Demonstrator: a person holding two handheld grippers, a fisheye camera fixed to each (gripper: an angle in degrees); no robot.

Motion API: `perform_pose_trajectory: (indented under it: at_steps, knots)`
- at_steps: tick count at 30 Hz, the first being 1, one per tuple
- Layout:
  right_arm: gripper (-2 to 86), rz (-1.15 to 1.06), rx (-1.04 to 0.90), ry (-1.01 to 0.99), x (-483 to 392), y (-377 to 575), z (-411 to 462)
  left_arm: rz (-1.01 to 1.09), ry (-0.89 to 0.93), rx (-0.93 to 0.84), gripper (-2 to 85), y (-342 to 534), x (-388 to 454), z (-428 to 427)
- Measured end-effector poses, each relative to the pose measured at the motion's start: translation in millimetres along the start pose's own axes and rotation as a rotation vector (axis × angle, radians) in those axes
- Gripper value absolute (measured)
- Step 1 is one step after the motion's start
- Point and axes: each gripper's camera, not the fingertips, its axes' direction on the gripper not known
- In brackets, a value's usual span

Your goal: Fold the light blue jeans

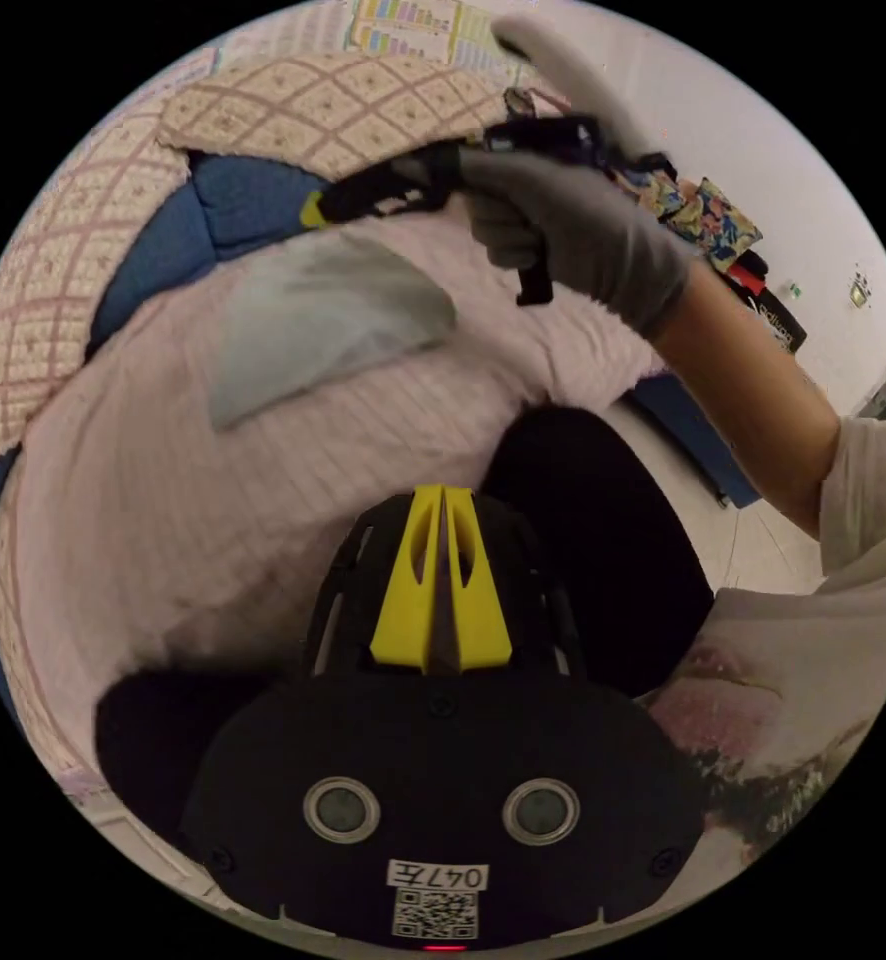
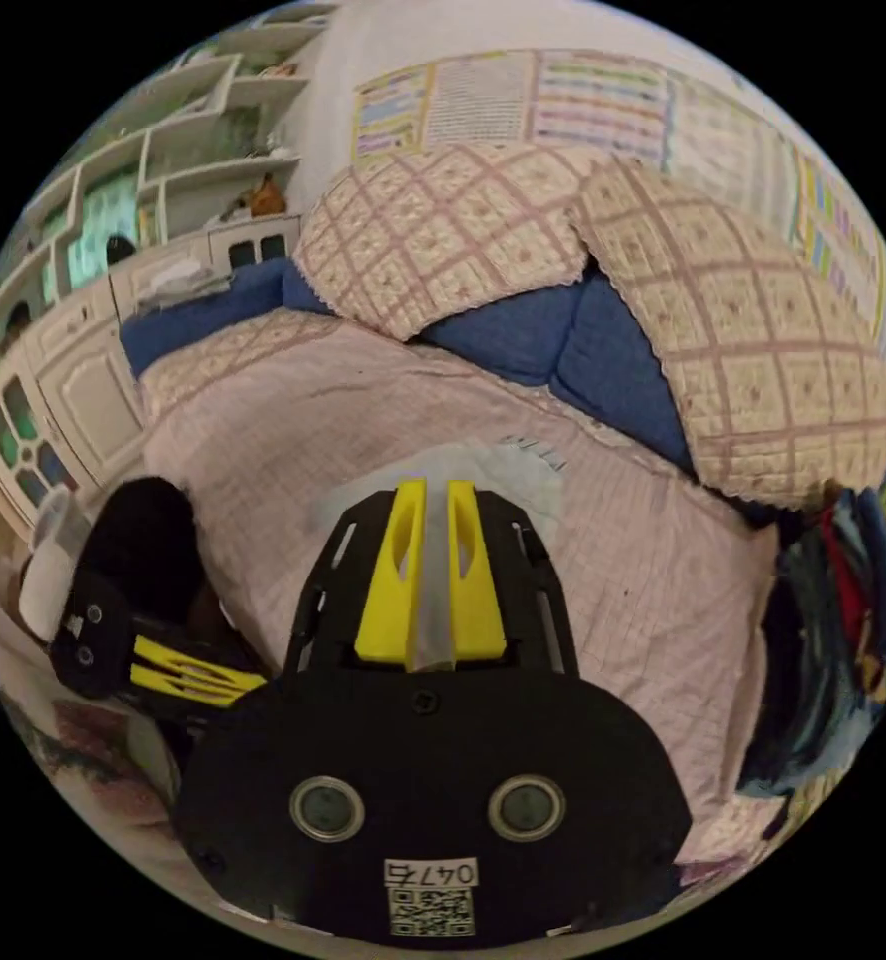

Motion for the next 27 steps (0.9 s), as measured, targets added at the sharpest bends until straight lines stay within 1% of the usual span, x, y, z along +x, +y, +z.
perform_pose_trajectory:
  at_steps: [2, 3, 4, 5, 6, 7, 8, 9, 11, 12, 15, 17, 19, 21, 23, 27]
  knots:
    - [-0.2, -0.009, -0.071, 0.016, -56.8, 28.3, 0.7, 0.002, 0.048, -0.063, -1.0, 9.1, 29.3, 3.8]
    - [-0.4, -0.014, -0.1, 0.004, -69.1, 36.2, 2.1, 0.025, 0.06, -0.137, -1.0, 15.3, 51.5, 11.8]
    - [-0.7, -0.016, -0.164, -0.018, -91.8, 52.3, 5.8, 0.044, 0.054, -0.176, -1.0, 19.0, 63.1, 17.2]
    - [-0.9, -0.016, -0.222, -0.026, -112.5, 68.4, 9.8, 0.078, 0.045, -0.256, -1.0, 27.8, 85.4, 28.2]
    - [-1.1, -0.027, -0.255, -0.03, -122.9, 76.2, 12.3, 0.108, 0.082, -0.344, -1.0, 36.6, 106.1, 38.8]
    - [-1.1, -0.064, -0.331, -0.035, -143.3, 90.6, 19.0, 0.133, 0.113, -0.395, -1.0, 41.0, 117.1, 44.6]
    - [-1.2, -0.096, -0.387, -0.032, -160.9, 103.9, 26.2, 0.182, 0.155, -0.498, -1.0, 50.1, 138.8, 56.2]
    - [-1.2, -0.11, -0.411, -0.031, -168.4, 110.2, 30.5, 0.213, 0.166, -0.569, -1.0, 59.6, 157.2, 63.5]
    - [-1.2, -0.159, -0.531, 0.016, -190.9, 134.4, 57.2, 0.238, 0.191, -0.65, -1.0, 72.0, 179.1, 68.3]
    - [-1.3, -0.165, -0.557, 0.035, -194.9, 140.8, 65.4, 0.23, 0.18, -0.678, -1.0, 77.7, 188.9, 67.4]
    - [-1.3, -0.159, -0.658, 0.055, -209.8, 176.2, 109.8, 0.183, 0.139, -0.694, -1.0, 82.7, 204.0, 52.0]
    - [-1.3, -0.102, -0.72, -0.016, -218.8, 208.0, 147.8, 0.149, 0.118, -0.684, -1.0, 82.8, 211.2, 38.1]
    - [-1.2, -0.08, -0.785, -0.032, -229.0, 232.5, 176.0, 0.12, 0.07, -0.691, -1.0, 86.2, 219.0, 27.8]
    - [-1.2, -0.067, -0.811, -0.041, -242.0, 252.8, 196.0, 0.138, 0.0, -0.687, -1.0, 97.3, 238.0, 11.9]
    - [-0.9, -0.083, -0.833, -0.056, -262.5, 271.1, 212.4, 0.178, -0.057, -0.723, -0.9, 107.8, 257.2, 0.4]
    - [0.9, -0.133, -0.81, -0.058, -288.3, 280.6, 222.6, 0.265, -0.102, -0.738, -0.9, 123.6, 303.8, -35.9]
